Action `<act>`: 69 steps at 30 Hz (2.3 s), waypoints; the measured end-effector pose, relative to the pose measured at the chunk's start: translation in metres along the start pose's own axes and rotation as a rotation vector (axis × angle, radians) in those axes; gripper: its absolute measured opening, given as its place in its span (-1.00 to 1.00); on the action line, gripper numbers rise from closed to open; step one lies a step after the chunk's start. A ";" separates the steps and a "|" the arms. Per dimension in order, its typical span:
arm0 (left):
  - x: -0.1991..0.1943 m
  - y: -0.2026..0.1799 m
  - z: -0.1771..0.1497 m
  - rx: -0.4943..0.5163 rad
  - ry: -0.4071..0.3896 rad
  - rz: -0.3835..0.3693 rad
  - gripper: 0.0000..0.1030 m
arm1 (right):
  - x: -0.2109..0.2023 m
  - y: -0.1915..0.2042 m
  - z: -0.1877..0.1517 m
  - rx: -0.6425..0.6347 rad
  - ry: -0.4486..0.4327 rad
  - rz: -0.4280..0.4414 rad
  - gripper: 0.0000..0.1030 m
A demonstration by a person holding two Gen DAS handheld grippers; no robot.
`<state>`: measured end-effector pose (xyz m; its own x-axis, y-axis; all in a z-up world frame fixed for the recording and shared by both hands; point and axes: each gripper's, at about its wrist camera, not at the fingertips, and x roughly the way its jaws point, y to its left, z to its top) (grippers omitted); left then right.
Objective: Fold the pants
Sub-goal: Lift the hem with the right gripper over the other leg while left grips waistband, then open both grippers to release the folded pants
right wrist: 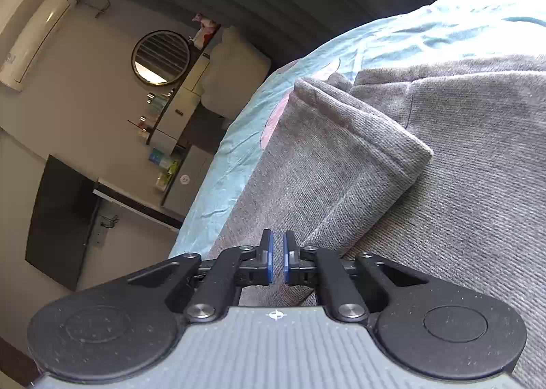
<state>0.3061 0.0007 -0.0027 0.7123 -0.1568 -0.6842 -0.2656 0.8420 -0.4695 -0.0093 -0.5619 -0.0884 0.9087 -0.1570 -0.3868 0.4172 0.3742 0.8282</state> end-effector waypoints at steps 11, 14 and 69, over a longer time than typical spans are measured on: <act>0.028 0.005 0.002 -0.025 0.072 -0.031 -0.85 | 0.004 -0.010 0.001 0.048 -0.031 0.016 -0.92; 0.002 -0.001 -0.004 0.016 0.017 -0.048 -0.87 | -0.009 -0.007 0.007 0.028 -0.080 0.003 -1.00; -0.210 0.107 -0.151 0.223 0.025 -0.056 -0.70 | -0.147 -0.027 0.035 -0.090 -0.199 -0.323 -0.91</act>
<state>0.0301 0.0460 0.0066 0.7048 -0.2165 -0.6756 -0.0740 0.9247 -0.3735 -0.1537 -0.5808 -0.0398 0.7193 -0.4513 -0.5282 0.6876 0.3537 0.6342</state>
